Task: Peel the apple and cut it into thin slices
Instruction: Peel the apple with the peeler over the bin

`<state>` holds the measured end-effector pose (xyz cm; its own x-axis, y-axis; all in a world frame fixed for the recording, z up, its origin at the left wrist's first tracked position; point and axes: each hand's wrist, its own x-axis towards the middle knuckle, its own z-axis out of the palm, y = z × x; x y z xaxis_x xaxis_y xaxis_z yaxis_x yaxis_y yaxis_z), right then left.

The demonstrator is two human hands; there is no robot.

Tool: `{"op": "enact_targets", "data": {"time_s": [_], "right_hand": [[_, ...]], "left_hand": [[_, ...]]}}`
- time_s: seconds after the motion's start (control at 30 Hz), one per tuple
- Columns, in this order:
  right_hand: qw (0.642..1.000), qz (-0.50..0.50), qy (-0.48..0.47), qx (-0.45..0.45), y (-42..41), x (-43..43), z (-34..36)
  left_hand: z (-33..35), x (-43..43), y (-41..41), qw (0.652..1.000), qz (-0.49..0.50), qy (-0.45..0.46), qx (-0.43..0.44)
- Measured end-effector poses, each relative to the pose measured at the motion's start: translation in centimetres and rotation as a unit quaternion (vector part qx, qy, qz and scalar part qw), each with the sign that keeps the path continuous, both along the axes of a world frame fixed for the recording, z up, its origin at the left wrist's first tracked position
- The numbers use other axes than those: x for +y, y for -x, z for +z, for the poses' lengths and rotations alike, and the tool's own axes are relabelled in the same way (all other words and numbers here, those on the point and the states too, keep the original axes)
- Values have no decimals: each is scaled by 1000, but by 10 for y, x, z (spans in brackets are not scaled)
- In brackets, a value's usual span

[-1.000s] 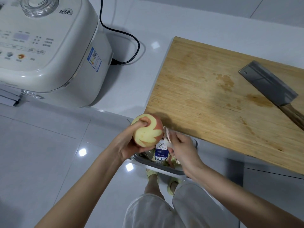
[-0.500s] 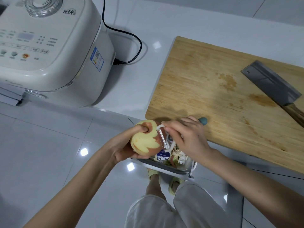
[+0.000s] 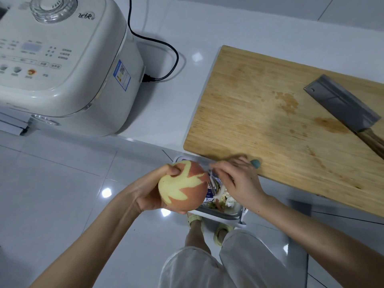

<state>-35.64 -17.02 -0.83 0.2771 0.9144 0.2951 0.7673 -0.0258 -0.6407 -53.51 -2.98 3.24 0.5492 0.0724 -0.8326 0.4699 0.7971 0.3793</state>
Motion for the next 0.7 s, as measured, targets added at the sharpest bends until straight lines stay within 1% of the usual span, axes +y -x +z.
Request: {"op": "enact_targets", "data": {"time_s": [0.07,0.17,0.23,0.3,0.33,0.37,0.4,0.43,0.47,0.53,0.57,0.63,0.7], "right_hand": [[999,2,36,2,3,-6,-8],[994,-6,97,43,8,-13,-12],[981,-11,180,68,8,-15,-12],[950,1,292,107,5,-14,-11],[928,3,342,146,4,-14,-8],[910,-5,368,194,3,-14,-4],[899,-24,369,236,2,-14,2],[901,-49,347,257,3,-14,10],[920,-76,299,243,5,-13,17],[973,-96,154,140,10,-8,31],[990,-77,88,78,13,-4,36],[999,-20,14,-25,19,5,35],[997,10,-13,-71,22,9,28]], "left_hand": [[6,3,-3,1000,16,8,-21],[10,8,-7,1000,16,-15,-21],[9,10,-7,999,-8,-40,-6],[8,9,-6,996,-48,-75,20],[7,8,-6,993,-65,-90,34],[8,6,-7,990,-78,-105,46],[7,5,-8,987,-90,-123,57],[8,5,-9,982,-102,-142,67],[7,4,-11,978,-112,-161,77],[6,3,-13,971,-126,-182,92],[6,3,-14,970,-130,-184,94],[6,3,-16,971,-137,-179,83],[6,2,-17,972,-143,-174,66]]}}
